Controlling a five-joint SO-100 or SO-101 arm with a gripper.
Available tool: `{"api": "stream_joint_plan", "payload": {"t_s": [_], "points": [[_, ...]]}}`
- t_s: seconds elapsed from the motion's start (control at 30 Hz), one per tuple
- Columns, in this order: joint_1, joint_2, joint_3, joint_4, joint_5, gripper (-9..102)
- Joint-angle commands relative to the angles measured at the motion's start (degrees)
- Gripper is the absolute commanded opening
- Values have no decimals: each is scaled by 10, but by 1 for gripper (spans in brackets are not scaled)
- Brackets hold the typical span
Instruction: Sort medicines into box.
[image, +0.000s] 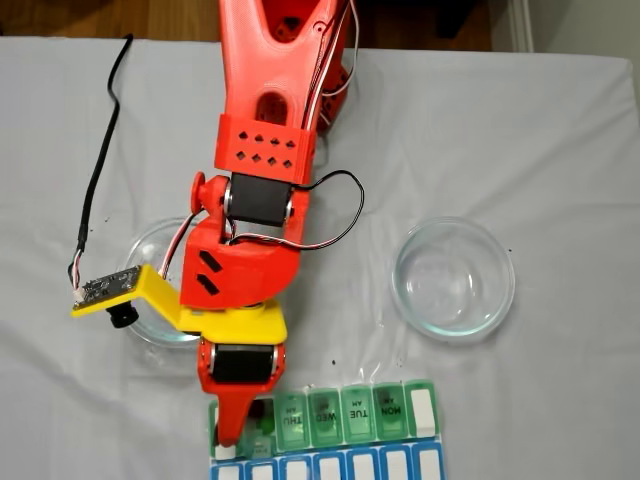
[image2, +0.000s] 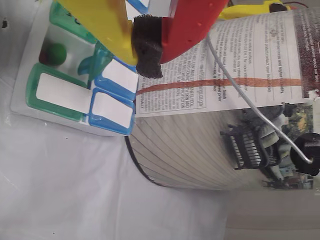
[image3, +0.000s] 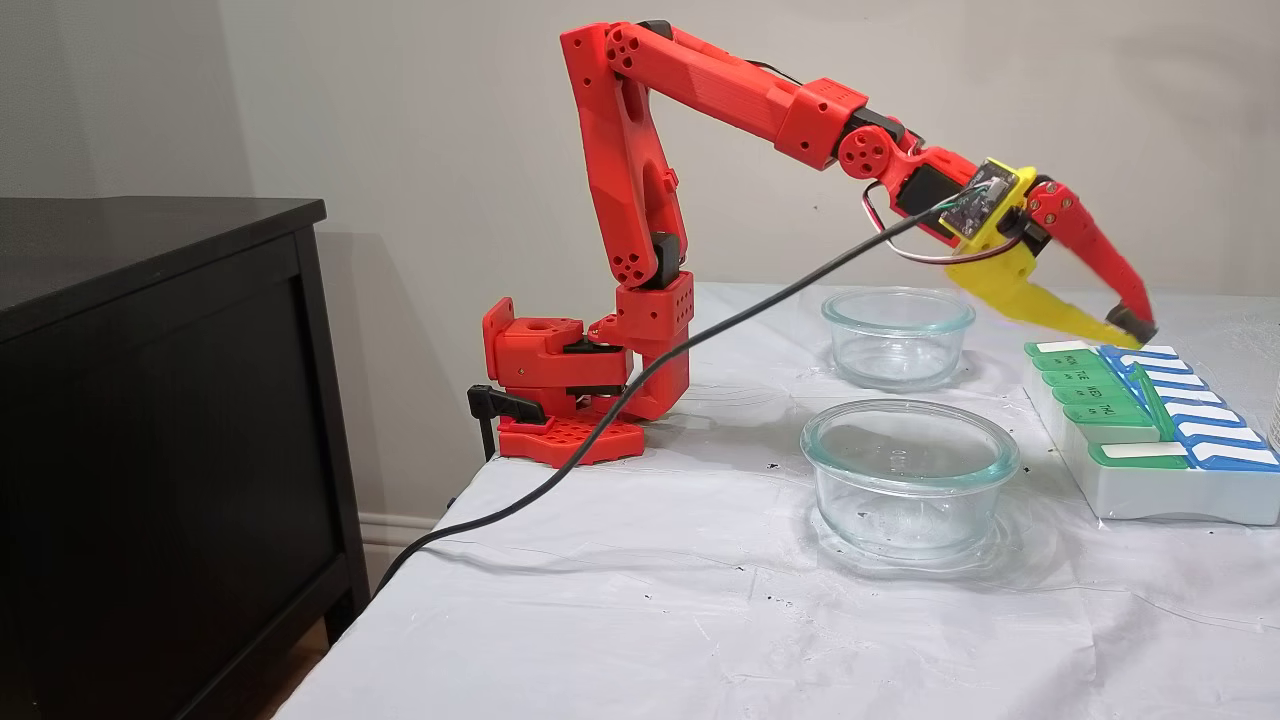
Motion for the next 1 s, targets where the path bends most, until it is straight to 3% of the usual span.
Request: {"api": "stream_joint_plan", "payload": {"t_s": [0.0, 0.33, 0.97], "points": [[-9, 1, -77, -4, 15, 0], [-32, -89, -141, 21, 44, 0], [-47, -132, -133, 70, -30, 0]]}}
